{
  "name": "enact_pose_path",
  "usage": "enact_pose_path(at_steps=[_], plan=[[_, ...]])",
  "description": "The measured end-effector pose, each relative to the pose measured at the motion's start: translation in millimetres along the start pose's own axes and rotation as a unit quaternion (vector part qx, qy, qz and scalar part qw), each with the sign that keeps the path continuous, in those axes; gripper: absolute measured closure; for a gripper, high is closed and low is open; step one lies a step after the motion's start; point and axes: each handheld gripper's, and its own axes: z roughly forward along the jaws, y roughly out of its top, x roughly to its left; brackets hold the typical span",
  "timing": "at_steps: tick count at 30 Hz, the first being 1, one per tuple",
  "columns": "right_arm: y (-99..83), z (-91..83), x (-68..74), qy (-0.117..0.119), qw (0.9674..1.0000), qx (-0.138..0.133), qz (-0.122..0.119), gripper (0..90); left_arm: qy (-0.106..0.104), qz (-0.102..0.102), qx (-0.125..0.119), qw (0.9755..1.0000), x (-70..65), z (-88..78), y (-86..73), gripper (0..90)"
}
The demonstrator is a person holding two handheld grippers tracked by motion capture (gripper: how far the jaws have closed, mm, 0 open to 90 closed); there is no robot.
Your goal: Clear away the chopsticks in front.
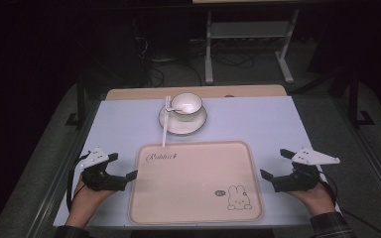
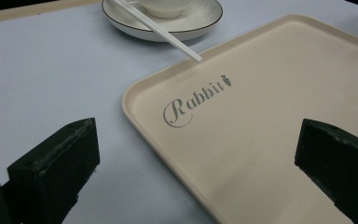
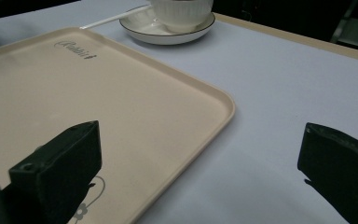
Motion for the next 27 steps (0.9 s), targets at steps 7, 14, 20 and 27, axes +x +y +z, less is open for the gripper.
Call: enact_pose_path(at_steps=[7, 14, 20, 27], plan=[[-0.6, -0.9, -3.2, 0.000, 1.0000, -0.005, 0.004, 0.0, 0.007, -0.002, 0.010, 0.9999, 2.8, 9.7, 11.7, 0.0], [1.1, 1.2, -1.5, 0.002, 1.0000, -0.001, -0.003, 0.0, 0.002, -0.002, 0.028, 0.9996, 7.0, 22.5, 20.7, 0.0], [1.4, 1.8, 1.9, 0.004, 1.0000, 0.002, -0.008, 0.0, 0.002, 0.001, 0.032, 0.9995, 8.4, 33.2, 29.1, 0.0], [0.9, 1.6, 0.6, 0.007, 1.0000, 0.003, -0.004, 0.0, 0.002, 0.000, 0.045, 0.9990, 9.7, 50.3, 44.1, 0.0]])
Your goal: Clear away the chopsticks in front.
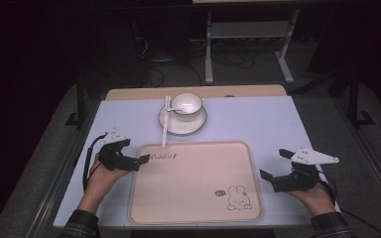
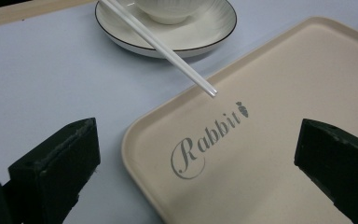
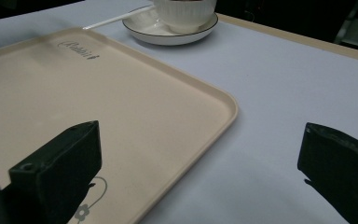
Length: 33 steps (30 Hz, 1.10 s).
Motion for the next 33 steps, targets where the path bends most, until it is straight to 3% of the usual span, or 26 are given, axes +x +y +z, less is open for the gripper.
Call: enact_pose_path(at_steps=[9, 25, 26, 27, 33], plan=[[0.5, -0.2, 0.8, 0.007, 1.0000, -0.003, 0.003, 0.0, 0.000, 0.000, 0.011, 0.9999, 2.6, 13.6, 14.2, 0.0], [1.1, -0.7, 0.8, 0.010, 0.9999, -0.004, 0.003, 0.0, 0.003, -0.011, -0.007, 0.9999, 16.3, 40.0, 49.6, 0.0], [1.1, -0.7, 0.9, 0.010, 0.9999, -0.004, 0.005, 0.0, -0.005, -0.017, -0.010, 0.9998, 17.9, 43.0, 53.1, 0.0], [1.1, -0.6, 0.7, 0.010, 0.9999, -0.003, 0.006, 0.0, -0.005, -0.018, -0.014, 0.9997, 18.7, 48.2, 57.9, 8.6], [0.6, -1.1, -0.8, 0.012, 0.9999, -0.004, 0.007, 0.0, 0.006, -0.010, 0.000, 0.9999, 19.5, 70.1, 68.1, 15.0]])
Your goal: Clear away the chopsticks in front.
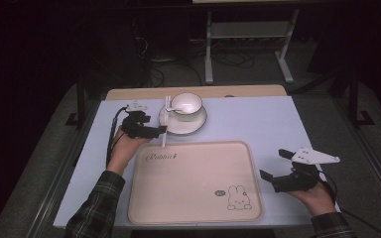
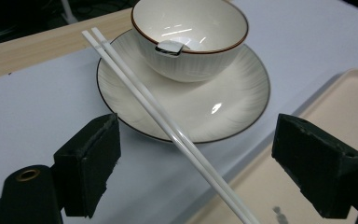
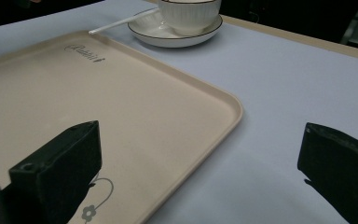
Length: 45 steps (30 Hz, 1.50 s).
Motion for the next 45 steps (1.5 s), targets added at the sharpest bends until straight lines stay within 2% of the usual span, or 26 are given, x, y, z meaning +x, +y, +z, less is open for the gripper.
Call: enact_pose_path(at_steps=[2, 3, 6, 7, 8, 9, 12, 15, 18, 23, 30, 32, 33, 45], plan=[[0.0, -0.3, -0.1, -0.001, 1.0000, -0.001, 0.001, 0.0, 0.008, 0.007, 0.010, 0.9999, 0.8, 10.6, 3.6, 16.4], [0.2, -0.6, -0.1, 0.000, 1.0000, -0.002, 0.001, 0.0, 0.013, 0.009, 0.020, 0.9997, 1.5, 18.0, 5.8, 24.8], [0.2, -0.7, 0.0, 0.002, 1.0000, -0.002, 0.001, 0.0, 0.019, 0.012, 0.028, 0.9993, 1.5, 26.0, 8.2, 28.8], [0.1, -0.5, 0.0, 0.003, 1.0000, -0.002, 0.002, 0.0, 0.019, 0.012, 0.033, 0.9992, 1.4, 30.1, 9.5, 34.5], [0.1, -0.5, -0.1, 0.003, 1.0000, -0.002, 0.002, 0.0, 0.024, 0.015, 0.038, 0.9989, 1.7, 33.3, 10.5, 36.1], [0.1, -0.5, -0.2, 0.004, 1.0000, -0.002, 0.003, 0.0, 0.033, 0.014, 0.048, 0.9982, 2.3, 38.7, 12.3, 39.3], [0.1, -0.8, -0.5, 0.004, 1.0000, -0.003, 0.004, 0.0, 0.040, 0.013, 0.056, 0.9976, 4.1, 45.5, 14.2, 44.4], [0.1, -1.5, -0.9, 0.006, 0.9999, -0.005, 0.006, 0.0, 0.047, 0.011, 0.063, 0.9969, 6.3, 52.8, 15.9, 53.8], [0.2, -2.0, -1.0, 0.009, 0.9999, -0.007, 0.006, 0.0, 0.063, 0.010, 0.082, 0.9946, 8.4, 60.4, 16.9, 57.1], [0.1, -2.5, -1.5, 0.010, 0.9999, -0.009, 0.005, 0.0, 0.064, 0.002, 0.089, 0.9939, 11.3, 67.7, 17.5, 60.6], [0.0, -3.5, -2.2, 0.012, 0.9998, -0.010, 0.008, 0.0, 0.078, -0.023, 0.083, 0.9932, 13.4, 77.0, 17.6, 64.8], [0.1, -3.7, -2.5, 0.012, 0.9998, -0.012, 0.008, 0.0, 0.083, -0.022, 0.087, 0.9925, 14.4, 79.5, 17.5, 67.9], [0.1, -3.7, -2.4, 0.012, 0.9998, -0.012, 0.008, 0.0, 0.092, -0.021, 0.091, 0.9914, 15.4, 81.9, 17.5, 69.0], [-0.2, -4.3, -3.4, 0.012, 0.9998, -0.013, 0.010, 0.0, 0.109, -0.029, 0.092, 0.9893, 21.4, 93.7, 24.5, 77.0]])
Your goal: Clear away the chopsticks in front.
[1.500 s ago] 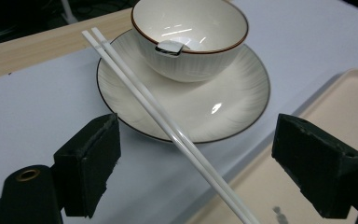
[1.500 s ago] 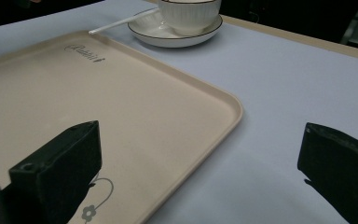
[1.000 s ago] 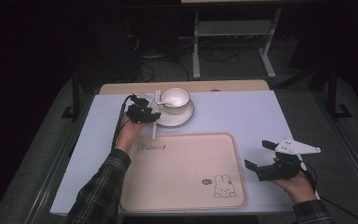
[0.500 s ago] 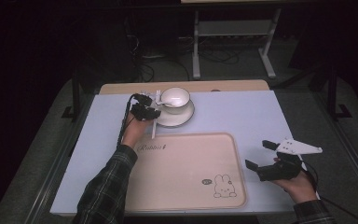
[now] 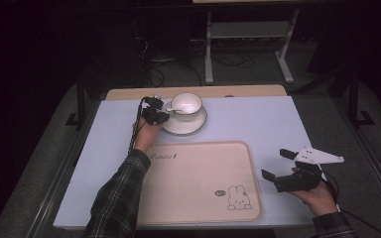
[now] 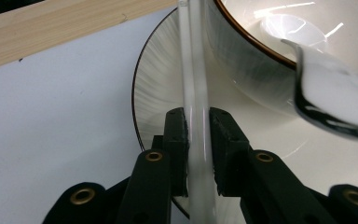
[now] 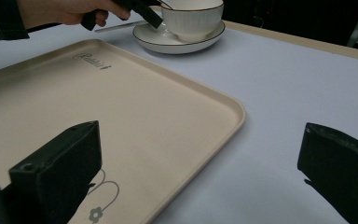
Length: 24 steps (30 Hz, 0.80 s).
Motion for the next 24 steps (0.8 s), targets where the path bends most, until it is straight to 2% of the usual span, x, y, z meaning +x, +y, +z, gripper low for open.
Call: enact_pose_path(at_steps=[8, 10, 16, 21, 23, 24], plan=[[0.0, -0.8, -0.3, 0.000, 1.0000, -0.001, 0.001, 0.0, 0.008, -0.006, -0.002, 0.9999, 1.1, 2.4, 3.8, 76.4], [0.0, -1.1, -0.2, 0.001, 1.0000, -0.001, 0.001, 0.0, 0.005, -0.011, -0.004, 0.9999, 2.3, 0.5, 3.6, 70.1], [0.2, -0.8, 0.4, 0.002, 1.0000, -0.001, 0.001, 0.0, -0.005, -0.009, -0.014, 0.9998, 6.9, -15.3, 0.6, 61.7], [0.3, -0.5, 1.3, 0.003, 1.0000, 0.000, -0.001, 0.0, -0.016, -0.015, -0.027, 0.9994, 13.0, -34.9, -6.4, 60.3], [0.4, -0.4, 1.5, 0.004, 1.0000, 0.000, 0.000, 0.0, -0.022, -0.011, -0.041, 0.9989, 17.4, -49.8, -13.1, 61.4], [0.4, -0.3, 1.4, 0.004, 1.0000, 0.000, 0.000, 0.0, -0.022, -0.011, -0.041, 0.9989, 17.4, -49.8, -13.1, 62.4]])
